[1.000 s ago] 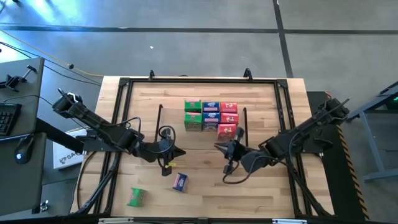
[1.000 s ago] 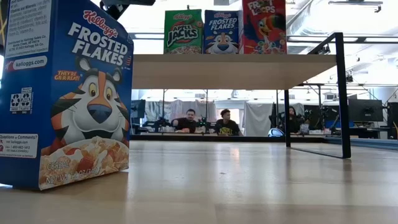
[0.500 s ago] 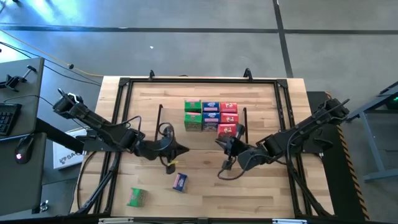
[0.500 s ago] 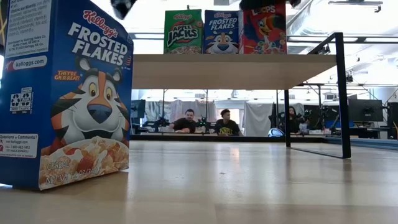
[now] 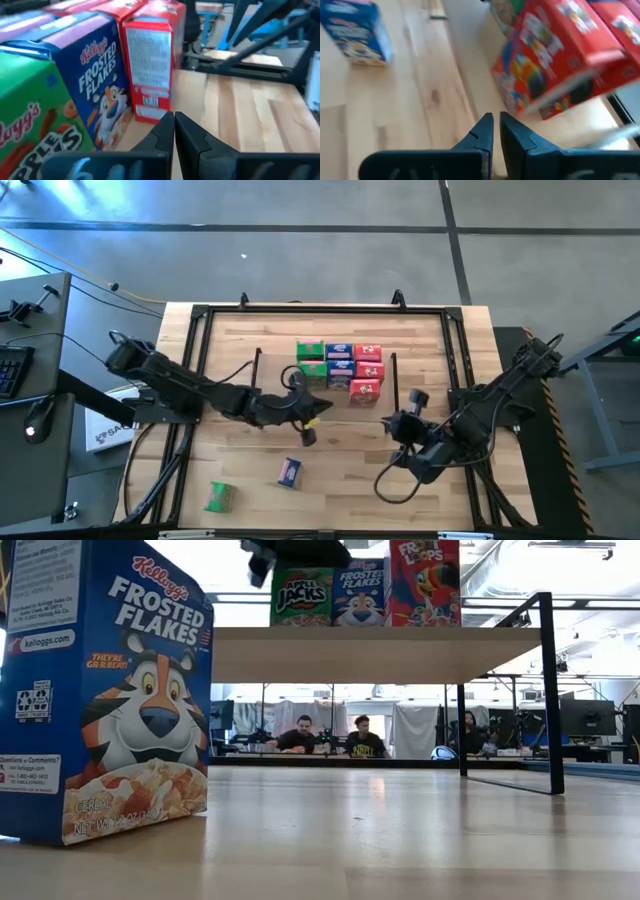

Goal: Stack cereal on shelf
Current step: Put the red cereal box on the shelf aligned with the other red cereal box

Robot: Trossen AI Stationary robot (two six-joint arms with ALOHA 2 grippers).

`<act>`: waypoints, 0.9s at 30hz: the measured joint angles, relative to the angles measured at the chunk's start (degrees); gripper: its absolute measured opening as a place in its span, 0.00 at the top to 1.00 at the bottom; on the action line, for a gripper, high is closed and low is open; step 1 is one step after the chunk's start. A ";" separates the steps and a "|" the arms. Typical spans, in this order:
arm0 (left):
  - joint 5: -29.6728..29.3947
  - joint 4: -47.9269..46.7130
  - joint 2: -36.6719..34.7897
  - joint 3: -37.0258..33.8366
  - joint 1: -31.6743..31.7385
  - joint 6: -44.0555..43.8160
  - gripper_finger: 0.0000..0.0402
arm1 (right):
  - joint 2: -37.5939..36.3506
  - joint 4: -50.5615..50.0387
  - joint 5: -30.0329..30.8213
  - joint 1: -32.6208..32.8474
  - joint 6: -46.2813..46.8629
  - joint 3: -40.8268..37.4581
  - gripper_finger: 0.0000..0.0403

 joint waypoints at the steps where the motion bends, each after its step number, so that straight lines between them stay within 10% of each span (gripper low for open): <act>1: -0.69 0.27 1.00 0.98 0.21 0.11 0.99 | 0.00 -1.91 0.22 0.21 2.04 0.00 0.96; 13: -2.43 -0.71 5.45 5.71 1.56 1.64 0.99 | 0.02 -6.33 3.11 -0.05 10.14 -0.17 0.96; 27: -5.93 -23.42 -6.32 5.36 -4.20 -6.07 0.99 | 0.02 -23.87 3.97 -5.69 25.81 -0.16 0.96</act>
